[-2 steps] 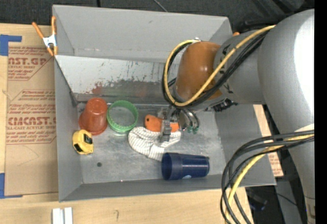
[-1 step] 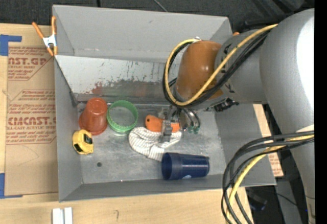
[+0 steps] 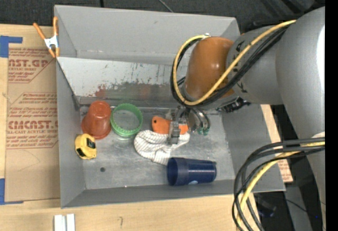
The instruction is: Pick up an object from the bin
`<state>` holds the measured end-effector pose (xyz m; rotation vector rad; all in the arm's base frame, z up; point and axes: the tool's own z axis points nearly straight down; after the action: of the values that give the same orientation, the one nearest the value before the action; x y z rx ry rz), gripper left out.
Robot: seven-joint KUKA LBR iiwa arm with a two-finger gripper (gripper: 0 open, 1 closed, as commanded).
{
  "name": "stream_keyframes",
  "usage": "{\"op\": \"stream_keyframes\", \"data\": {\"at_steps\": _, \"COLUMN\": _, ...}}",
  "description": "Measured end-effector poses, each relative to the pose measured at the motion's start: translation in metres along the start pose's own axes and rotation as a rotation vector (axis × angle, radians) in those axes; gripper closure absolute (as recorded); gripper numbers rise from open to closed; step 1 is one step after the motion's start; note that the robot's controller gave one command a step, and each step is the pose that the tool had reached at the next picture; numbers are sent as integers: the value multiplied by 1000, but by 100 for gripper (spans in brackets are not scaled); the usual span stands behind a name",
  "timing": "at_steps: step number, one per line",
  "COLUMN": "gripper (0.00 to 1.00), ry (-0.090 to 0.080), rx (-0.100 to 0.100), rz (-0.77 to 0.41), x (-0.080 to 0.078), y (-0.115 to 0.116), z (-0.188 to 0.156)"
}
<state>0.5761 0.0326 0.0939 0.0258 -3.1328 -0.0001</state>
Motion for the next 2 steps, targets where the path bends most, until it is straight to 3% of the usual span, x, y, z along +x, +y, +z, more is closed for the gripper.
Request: {"op": "stream_keyframes", "data": {"at_steps": 2, "gripper": 100, "ry": -12, "rx": 0, "rz": 0, "x": -2, "y": 0, "z": -37}}
